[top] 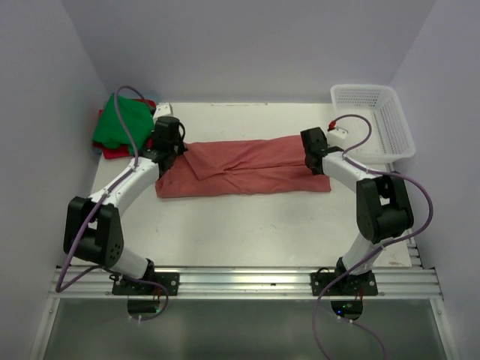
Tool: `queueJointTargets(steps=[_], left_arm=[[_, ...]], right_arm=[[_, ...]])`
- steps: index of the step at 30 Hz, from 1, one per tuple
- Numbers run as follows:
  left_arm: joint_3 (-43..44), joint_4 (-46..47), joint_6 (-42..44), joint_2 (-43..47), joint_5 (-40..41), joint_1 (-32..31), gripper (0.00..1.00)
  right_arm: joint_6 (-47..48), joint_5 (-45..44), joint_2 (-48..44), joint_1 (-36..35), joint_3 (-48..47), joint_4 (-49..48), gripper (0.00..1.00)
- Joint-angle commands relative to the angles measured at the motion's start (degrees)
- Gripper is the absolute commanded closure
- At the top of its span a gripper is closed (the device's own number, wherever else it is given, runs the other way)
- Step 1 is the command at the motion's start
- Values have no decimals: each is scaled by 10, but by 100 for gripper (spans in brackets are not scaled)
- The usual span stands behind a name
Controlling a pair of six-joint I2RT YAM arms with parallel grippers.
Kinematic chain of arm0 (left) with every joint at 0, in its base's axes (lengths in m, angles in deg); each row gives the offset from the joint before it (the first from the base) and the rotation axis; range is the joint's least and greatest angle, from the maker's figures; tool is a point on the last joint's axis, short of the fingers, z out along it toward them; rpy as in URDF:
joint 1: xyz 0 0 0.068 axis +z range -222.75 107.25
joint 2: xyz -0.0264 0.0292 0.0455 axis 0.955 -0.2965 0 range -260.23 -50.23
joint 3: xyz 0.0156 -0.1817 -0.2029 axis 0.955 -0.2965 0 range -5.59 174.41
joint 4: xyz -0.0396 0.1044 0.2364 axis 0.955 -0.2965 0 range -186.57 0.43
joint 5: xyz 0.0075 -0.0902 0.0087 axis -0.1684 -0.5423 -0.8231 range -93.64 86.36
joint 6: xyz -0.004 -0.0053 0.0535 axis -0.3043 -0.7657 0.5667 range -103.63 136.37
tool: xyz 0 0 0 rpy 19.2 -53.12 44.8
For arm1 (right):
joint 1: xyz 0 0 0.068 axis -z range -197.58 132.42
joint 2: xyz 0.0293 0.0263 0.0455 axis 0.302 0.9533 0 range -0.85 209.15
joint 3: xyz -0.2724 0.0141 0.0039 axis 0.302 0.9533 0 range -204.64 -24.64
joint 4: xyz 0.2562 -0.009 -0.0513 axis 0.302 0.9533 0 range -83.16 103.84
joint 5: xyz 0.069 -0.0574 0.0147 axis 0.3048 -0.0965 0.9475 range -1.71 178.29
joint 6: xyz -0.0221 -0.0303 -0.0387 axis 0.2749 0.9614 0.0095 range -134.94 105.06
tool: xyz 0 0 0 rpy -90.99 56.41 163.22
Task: Fold and stack the t-shirts
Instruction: Fold the other side of the tshirt into a rectangle
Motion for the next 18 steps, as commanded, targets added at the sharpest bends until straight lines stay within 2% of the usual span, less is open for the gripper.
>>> queueJointTargets(steps=[1,14,15,16,17,18], left_arm=[[26,50,14,-8,7,10,100],[52,96,6,-98,-7,50,100],[55,120,5,-106,-11,57,100],[66,129,-1,-120,-15,60,77],[69,133,-5,-124,-17,64,66],[70,148,-7,-125,-22,67,58]], right_arm=[[0,-48,-30,10,-7,-28,100],[3,-50,95,20,-110,-29,98],[10,-45,104,20,-135,-28,88],[23,-28,112,20,-145,-31,75],[29,-18,119,20,-156,-30,56],[39,-10,123,20,-166,-34,49]])
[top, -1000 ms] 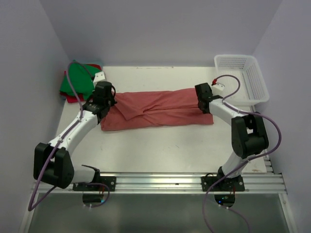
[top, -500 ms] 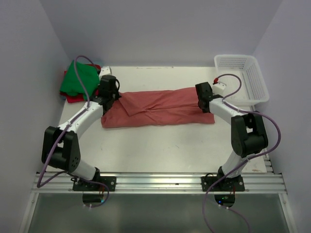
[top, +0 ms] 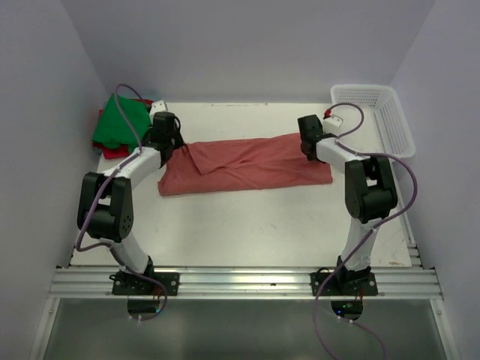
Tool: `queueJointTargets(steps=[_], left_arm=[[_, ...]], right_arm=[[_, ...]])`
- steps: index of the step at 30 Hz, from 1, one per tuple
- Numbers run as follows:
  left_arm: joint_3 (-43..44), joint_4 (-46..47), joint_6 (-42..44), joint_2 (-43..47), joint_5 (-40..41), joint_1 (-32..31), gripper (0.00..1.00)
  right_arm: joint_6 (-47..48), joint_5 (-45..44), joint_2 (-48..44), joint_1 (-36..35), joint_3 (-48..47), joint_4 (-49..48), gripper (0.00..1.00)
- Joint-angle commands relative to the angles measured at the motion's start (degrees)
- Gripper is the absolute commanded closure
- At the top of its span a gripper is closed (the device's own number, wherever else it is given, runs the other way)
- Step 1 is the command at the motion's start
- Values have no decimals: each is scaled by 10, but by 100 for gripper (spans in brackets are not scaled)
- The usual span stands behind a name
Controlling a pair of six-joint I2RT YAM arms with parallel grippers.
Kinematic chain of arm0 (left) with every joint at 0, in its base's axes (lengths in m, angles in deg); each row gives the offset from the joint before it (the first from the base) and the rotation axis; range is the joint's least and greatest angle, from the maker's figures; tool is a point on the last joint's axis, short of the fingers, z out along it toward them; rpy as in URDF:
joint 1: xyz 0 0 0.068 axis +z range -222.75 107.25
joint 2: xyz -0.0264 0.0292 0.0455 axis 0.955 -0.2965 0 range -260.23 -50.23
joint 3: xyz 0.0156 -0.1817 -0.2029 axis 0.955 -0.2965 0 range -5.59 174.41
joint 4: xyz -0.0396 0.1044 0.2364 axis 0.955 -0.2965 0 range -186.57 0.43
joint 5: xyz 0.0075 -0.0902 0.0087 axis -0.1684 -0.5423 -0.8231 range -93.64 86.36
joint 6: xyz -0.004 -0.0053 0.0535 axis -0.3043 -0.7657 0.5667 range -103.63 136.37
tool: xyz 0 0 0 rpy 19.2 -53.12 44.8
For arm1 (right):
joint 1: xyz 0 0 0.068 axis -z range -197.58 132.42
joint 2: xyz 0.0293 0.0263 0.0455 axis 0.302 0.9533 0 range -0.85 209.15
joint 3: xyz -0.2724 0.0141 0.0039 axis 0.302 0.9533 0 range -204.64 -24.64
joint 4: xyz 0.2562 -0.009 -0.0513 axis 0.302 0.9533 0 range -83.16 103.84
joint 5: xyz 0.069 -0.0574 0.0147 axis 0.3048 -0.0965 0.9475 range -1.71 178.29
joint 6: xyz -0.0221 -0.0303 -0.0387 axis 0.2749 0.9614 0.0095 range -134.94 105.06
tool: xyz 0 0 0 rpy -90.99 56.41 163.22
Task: Fold and stack the t-shirts
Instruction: Fold the other side of the tshirt into a rectangle, then rotate the tshirt 90 degrees
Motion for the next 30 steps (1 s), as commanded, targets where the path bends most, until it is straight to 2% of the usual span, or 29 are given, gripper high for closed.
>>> queueJointTargets(steps=[1,2,3,5,8,13,14,15,16,17,18,19,21,24,30], left_arm=[[27,88,-16,2,-11,16,33],[19,100,-21,12,-11,16,15],[8,117,-22,24,-16,16,0],[-29,160,-27,71,-30,16,0],[-57,165,-38,124,-67,14,0],[-81,81,-86,122,-148,13,0],[-92,83,-87,118,-163,13,5],[-121,115,-87,111,-178,13,13],[-136,133,-95,99,-206,13,38],[-148,149,-102,92,-217,13,53],[-164,174,-106,70,-225,14,80],[-166,180,-116,56,-234,14,90],[-160,178,-123,26,-247,13,100],[-160,171,-132,-21,-256,14,100],[-200,184,-145,0,-237,14,100]], right_arm=[[31,16,6,2,-46,-38,43],[34,19,-1,2,-43,-45,31],[36,19,-9,3,-28,-53,26],[45,28,-54,2,-4,-90,14],[59,53,-128,1,45,-125,10],[71,110,-193,-6,99,-120,18],[74,124,-193,-5,103,-116,28],[73,140,-189,-6,108,-112,40],[71,162,-184,-6,111,-111,58],[69,172,-170,-6,114,-109,100],[64,180,-162,-6,115,-105,100],[61,202,-155,-6,116,-103,100],[55,223,-118,-6,110,-101,100],[53,257,-64,-6,88,-71,100],[48,282,-35,-8,124,-101,100]])
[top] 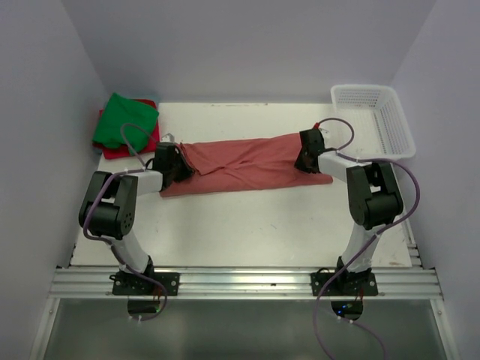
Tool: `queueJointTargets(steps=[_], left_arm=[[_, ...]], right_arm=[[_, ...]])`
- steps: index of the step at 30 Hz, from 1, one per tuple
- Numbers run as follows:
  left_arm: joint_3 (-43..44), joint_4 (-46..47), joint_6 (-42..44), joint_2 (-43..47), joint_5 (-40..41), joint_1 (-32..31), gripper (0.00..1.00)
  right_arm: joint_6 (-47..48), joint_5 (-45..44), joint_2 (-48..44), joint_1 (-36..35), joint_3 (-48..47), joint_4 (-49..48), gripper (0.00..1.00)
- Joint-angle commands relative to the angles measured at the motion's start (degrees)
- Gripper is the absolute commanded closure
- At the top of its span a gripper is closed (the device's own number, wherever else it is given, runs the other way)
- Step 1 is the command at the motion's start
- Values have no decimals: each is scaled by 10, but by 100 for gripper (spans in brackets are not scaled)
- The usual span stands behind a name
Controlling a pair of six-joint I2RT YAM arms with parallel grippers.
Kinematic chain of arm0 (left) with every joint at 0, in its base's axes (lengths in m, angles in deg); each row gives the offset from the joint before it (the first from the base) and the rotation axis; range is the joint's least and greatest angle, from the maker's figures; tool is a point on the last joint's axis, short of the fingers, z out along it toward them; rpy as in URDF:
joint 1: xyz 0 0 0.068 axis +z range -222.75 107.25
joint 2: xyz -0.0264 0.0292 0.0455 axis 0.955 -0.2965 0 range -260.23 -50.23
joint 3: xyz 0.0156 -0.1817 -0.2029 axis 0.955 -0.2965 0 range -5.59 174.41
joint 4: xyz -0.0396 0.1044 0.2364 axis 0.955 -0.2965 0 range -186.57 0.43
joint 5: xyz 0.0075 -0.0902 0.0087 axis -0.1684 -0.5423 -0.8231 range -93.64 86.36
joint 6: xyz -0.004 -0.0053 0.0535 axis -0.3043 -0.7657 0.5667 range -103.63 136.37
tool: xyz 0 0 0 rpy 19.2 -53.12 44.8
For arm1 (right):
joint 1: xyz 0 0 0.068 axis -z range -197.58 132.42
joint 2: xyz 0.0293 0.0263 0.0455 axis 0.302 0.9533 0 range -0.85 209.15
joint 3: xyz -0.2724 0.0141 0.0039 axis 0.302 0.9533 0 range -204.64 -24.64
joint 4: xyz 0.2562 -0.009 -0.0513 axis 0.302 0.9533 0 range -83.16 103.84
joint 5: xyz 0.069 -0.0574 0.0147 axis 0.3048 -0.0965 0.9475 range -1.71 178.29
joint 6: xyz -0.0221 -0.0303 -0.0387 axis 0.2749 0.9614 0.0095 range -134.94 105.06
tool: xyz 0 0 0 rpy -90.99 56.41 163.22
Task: Fold and stack the t-shirts
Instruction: Rotate the tshirt 90 degrees
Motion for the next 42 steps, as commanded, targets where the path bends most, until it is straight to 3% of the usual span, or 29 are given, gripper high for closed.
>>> queueJointTargets(steps=[1,10,17,23,29,31,42], left_arm=[[-13,29,-9,25,6,1,100],[17,7,-11,-20,49,1,100],[181,-32,-5,-135,37,10,100],[351,-73,28,-271,-54,24,100],[477,-62,13,-388,-235,41,100],[513,-64,5,-411,-258,41,100],[609,-31,-34,-506,-398,39,89]], right_arm=[[-7,28,-1,-4,19,-9,100],[20,30,-29,-44,54,69,100],[31,35,-73,-174,100,174,100],[-16,97,-143,-255,189,181,100],[-59,137,-200,-348,244,197,100],[-73,164,-212,-364,263,184,100],[-133,255,-180,-471,244,77,100]])
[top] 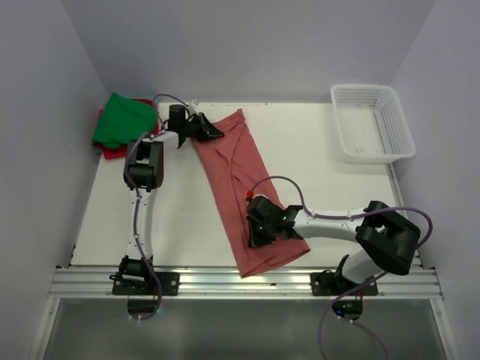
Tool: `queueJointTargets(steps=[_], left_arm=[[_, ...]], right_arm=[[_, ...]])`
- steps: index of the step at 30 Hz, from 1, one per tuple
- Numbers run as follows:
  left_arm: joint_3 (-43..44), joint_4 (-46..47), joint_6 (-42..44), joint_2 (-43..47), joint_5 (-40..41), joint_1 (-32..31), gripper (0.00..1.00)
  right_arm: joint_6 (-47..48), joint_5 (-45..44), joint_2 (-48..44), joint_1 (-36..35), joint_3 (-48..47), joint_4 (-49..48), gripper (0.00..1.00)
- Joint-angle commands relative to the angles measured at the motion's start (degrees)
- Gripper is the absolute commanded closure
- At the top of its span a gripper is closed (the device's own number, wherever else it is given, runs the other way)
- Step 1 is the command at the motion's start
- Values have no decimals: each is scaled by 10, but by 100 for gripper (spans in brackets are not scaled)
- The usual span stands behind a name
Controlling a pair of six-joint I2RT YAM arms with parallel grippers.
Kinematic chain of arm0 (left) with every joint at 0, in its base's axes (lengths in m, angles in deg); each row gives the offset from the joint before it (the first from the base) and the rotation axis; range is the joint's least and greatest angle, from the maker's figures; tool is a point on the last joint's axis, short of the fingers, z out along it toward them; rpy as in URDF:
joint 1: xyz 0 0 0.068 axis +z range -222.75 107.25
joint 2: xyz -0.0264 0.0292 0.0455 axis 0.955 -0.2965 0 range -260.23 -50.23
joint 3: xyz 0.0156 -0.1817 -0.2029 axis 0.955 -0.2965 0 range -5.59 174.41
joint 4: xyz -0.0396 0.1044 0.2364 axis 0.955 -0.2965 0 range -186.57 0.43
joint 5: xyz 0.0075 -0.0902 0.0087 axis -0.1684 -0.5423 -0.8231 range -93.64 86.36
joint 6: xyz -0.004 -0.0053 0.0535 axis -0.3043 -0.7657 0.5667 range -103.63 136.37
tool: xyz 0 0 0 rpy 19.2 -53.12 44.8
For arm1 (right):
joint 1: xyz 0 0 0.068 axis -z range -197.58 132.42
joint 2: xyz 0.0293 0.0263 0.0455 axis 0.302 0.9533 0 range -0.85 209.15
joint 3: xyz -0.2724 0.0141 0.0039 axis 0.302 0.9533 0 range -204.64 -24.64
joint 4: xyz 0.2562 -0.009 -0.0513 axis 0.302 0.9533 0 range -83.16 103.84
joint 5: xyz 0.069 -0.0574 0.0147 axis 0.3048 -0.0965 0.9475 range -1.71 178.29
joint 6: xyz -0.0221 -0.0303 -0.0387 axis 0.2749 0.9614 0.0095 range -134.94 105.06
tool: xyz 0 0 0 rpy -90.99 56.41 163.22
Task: Fold and stack the t-shirts
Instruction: Rotate the tshirt 90 degrees
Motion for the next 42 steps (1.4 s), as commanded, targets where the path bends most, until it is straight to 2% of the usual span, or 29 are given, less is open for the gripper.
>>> queueJointTargets(steps=[1,6,13,15,19,21,22,23,24,25,27,28,29,32,33,34,36,39,40,42], left_arm=[[36,14,-16,-65,-22,7,88],[57,80,-73,-95,-65,7,87],[144,166,-156,-169,-114,1,88],[142,231,-201,-174,-123,0,88],[166,247,-225,-172,-142,-5,91],[148,260,-223,-152,-152,-5,92],[133,285,-222,-118,-155,-5,92],[114,298,-213,-95,-155,-5,92],[75,309,-205,-71,-154,-5,91],[53,322,-195,-18,-153,-4,86],[-9,304,-143,42,-132,-2,81],[-35,292,-121,111,-117,0,78],[-58,271,-62,146,-81,0,74],[-144,193,28,275,11,2,61],[-186,174,39,303,30,2,53],[-209,168,54,356,62,2,51],[-273,149,63,403,99,2,48],[-362,123,73,487,167,2,48],[-385,120,70,526,184,1,49],[-451,118,65,579,193,1,49]], right_arm=[[-27,101,44,-40,-9,17,100],[-28,131,91,-68,-53,-26,100],[-17,140,111,-76,-113,-39,100],[-9,137,108,-76,-129,-41,100],[17,129,96,-76,-164,-32,100],[34,106,84,-76,-179,-24,100],[57,87,66,-75,-200,-15,100],[74,68,56,-75,-214,1,96],[91,43,45,-75,-227,11,88],[127,-7,36,-72,-258,23,79],[157,-61,20,-64,-291,59,54],[179,-116,20,-50,-327,75,41],[188,-136,22,-38,-345,101,38],[217,-146,36,31,-392,118,27],[221,-138,60,51,-416,120,27],[233,-130,74,89,-429,123,25],[246,-133,134,118,-486,141,25],[288,-140,207,151,-582,171,25],[306,-132,260,163,-611,181,26],[321,-95,309,178,-697,212,28]])
